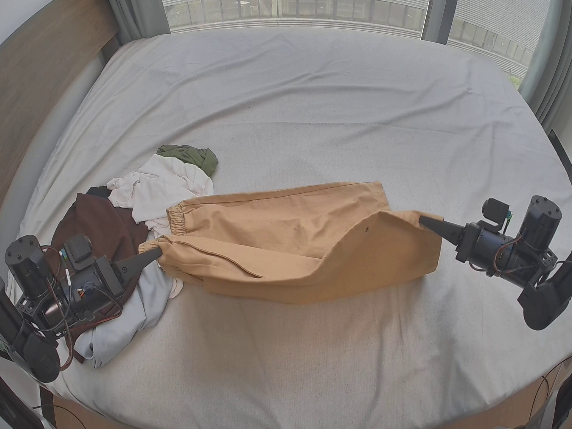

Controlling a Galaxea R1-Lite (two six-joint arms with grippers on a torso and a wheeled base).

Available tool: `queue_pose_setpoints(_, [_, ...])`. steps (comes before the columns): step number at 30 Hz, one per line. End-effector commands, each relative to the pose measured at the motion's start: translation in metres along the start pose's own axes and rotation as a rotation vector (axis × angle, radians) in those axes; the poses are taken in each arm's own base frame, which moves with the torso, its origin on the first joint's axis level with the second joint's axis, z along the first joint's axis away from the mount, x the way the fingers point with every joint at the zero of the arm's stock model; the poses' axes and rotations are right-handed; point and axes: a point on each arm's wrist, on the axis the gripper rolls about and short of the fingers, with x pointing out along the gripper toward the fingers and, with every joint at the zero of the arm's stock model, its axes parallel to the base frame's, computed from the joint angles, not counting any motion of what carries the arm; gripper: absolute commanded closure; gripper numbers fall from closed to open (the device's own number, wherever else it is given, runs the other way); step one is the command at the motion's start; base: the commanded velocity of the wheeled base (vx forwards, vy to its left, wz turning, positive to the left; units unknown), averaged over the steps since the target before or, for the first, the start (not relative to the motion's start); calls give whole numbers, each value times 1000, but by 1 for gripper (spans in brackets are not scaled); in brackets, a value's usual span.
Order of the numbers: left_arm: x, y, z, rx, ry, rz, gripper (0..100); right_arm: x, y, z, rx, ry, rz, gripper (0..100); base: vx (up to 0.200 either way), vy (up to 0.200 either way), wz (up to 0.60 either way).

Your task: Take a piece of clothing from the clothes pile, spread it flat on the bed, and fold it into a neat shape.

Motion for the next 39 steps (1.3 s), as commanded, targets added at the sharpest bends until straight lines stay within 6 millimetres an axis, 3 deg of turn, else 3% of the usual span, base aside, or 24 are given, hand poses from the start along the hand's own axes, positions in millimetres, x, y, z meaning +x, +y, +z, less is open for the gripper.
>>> queue_pose_setpoints(1, [2, 0, 1, 2, -20, 17, 100, 10, -2, 15, -18, -29, 10, 100, 0, 0, 0])
queue_pose_setpoints(17, [16, 24, -5, -61, -9, 95, 100, 44, -6, 57, -12, -24, 3, 100, 0, 0, 0])
queue_pose_setpoints(24, [19, 28, 7, -100, -64, 104, 100, 62, -16, 68, 1, -7, -8, 100, 0, 0, 0])
queue_pose_setpoints(39, [39, 47, 11, -110, -137, 188, 100, 111, -35, 67, 24, 37, 5, 100, 0, 0, 0])
